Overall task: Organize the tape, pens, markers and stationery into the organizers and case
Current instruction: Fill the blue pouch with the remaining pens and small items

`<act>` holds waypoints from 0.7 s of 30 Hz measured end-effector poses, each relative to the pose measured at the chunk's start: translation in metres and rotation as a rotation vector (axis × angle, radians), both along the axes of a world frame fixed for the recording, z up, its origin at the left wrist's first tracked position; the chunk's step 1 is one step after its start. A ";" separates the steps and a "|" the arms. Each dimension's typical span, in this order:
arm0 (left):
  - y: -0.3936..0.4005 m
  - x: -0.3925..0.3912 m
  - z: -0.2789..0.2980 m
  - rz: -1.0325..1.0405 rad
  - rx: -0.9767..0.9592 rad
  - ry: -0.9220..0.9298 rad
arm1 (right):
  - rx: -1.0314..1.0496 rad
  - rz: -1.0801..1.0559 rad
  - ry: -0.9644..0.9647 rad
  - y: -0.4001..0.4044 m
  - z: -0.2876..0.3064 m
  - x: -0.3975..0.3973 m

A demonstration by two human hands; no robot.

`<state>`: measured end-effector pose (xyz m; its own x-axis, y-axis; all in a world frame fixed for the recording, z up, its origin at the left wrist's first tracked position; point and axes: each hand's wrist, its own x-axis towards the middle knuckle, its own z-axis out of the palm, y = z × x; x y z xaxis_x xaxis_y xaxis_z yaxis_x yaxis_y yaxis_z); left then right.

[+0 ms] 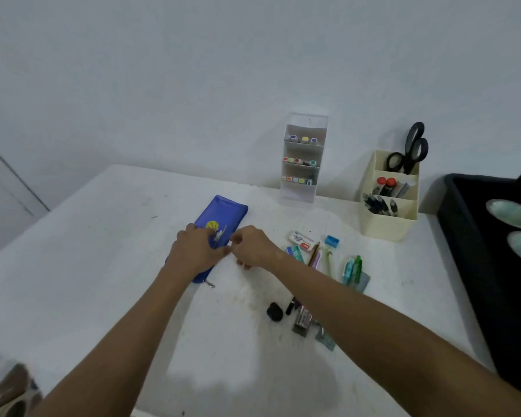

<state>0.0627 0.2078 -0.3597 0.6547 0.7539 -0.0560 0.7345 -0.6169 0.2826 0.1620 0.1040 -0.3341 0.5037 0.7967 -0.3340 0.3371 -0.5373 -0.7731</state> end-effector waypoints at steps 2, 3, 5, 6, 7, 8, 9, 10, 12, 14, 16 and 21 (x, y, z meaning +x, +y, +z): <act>0.000 -0.003 -0.004 -0.017 -0.013 -0.018 | -0.003 0.003 0.033 0.002 -0.002 -0.006; 0.000 -0.004 -0.005 -0.029 -0.004 -0.037 | 0.002 0.002 0.055 0.003 -0.003 -0.008; -0.001 -0.005 -0.005 -0.041 0.015 -0.054 | 0.022 0.004 0.106 0.003 -0.004 -0.009; -0.001 -0.005 -0.004 -0.039 0.021 -0.054 | 0.029 0.004 0.129 0.002 -0.004 -0.008; 0.000 -0.006 -0.004 -0.039 0.024 -0.060 | 0.036 0.003 0.150 0.002 -0.005 -0.008; 0.001 -0.007 -0.003 -0.039 0.014 -0.071 | 0.042 -0.003 0.173 0.001 -0.005 -0.007; 0.001 -0.007 -0.004 -0.041 -0.003 -0.089 | 0.048 -0.014 0.197 0.002 -0.006 -0.007; 0.002 -0.007 -0.003 -0.041 -0.027 -0.103 | 0.053 -0.025 0.218 0.002 -0.006 -0.006; 0.001 -0.008 -0.002 -0.033 -0.067 -0.138 | 0.064 -0.043 0.253 0.003 -0.008 -0.005; -0.002 -0.007 0.002 -0.013 -0.090 -0.204 | 0.082 -0.072 0.278 0.002 -0.008 -0.005; -0.007 -0.005 0.010 0.018 -0.103 -0.280 | 0.098 -0.118 0.255 0.000 -0.004 -0.004; -0.031 0.013 0.051 -0.039 -0.136 -0.431 | 0.162 -0.276 0.150 -0.012 0.022 0.010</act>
<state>0.0753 0.1773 -0.3085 0.6674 0.7331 0.1309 0.5093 -0.5776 0.6380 0.1722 0.0917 -0.3122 0.6626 0.6859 -0.3007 0.0726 -0.4584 -0.8858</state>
